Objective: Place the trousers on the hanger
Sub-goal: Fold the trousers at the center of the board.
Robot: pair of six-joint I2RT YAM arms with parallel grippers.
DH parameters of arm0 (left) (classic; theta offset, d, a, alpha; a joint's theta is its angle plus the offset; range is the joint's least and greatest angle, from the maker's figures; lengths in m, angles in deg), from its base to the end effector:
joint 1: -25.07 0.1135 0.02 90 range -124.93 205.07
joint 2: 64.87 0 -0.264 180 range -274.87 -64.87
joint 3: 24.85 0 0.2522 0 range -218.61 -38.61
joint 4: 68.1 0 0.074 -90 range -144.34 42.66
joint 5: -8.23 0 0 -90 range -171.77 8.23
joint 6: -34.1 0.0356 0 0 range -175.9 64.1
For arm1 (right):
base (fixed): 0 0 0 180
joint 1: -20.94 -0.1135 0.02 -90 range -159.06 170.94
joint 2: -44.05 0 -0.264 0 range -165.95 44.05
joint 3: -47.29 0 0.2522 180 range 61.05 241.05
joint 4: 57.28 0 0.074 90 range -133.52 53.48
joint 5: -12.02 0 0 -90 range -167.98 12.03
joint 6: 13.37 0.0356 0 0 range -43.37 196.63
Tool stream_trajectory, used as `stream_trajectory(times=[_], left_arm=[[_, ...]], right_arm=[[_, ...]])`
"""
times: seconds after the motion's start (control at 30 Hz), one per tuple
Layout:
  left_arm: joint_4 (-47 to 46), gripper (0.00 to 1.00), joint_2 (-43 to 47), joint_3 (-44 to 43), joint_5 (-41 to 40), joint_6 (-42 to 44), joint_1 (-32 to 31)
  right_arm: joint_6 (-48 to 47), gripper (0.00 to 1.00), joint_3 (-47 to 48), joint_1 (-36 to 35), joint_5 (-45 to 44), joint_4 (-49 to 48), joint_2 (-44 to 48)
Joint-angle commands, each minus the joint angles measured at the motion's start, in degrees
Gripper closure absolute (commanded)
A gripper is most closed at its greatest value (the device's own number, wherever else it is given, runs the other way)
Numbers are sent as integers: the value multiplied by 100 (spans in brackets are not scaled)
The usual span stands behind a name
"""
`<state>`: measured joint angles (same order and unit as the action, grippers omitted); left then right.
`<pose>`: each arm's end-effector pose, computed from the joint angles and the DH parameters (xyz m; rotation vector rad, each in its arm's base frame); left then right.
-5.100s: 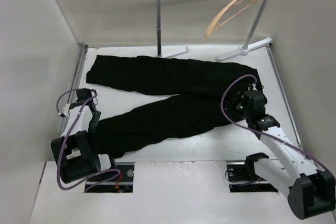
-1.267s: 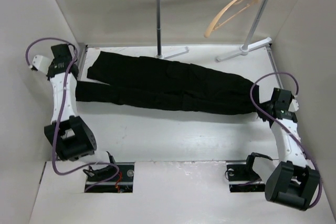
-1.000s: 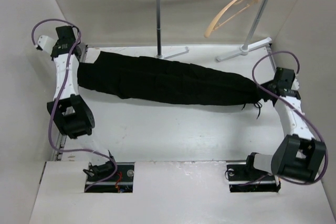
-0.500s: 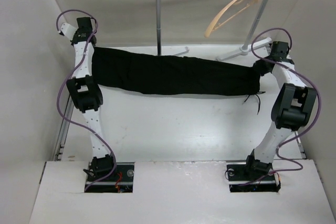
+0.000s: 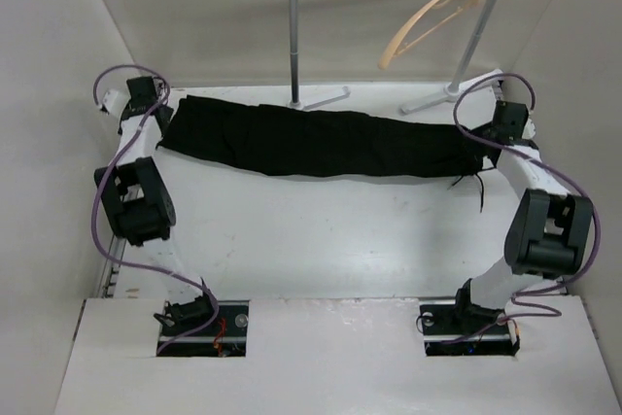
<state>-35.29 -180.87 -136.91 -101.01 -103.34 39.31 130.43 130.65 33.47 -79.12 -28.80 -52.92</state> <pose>0.4561 0.1279 0.2691 -1.2670 1.7634 0.0416 0.3693 -0.0828 0.2427 1.2833 1.9448 0.3431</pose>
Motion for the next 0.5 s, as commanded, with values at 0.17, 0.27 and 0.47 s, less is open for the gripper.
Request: stream_trajectory(times=[0.17, 0.27, 0.47], left_arm=[[-2456, 29, 1670, 3668, 1958, -758, 197], [-2625, 27, 1152, 3529, 2284, -854, 259], [-2757, 28, 334, 3090, 2144, -1030, 268]], right_arm=[[325, 75, -1994, -133, 220, -1120, 1453], [263, 48, -2283, -106, 291, -1156, 1584], [192, 28, -2548, 183, 448, -1296, 1436]])
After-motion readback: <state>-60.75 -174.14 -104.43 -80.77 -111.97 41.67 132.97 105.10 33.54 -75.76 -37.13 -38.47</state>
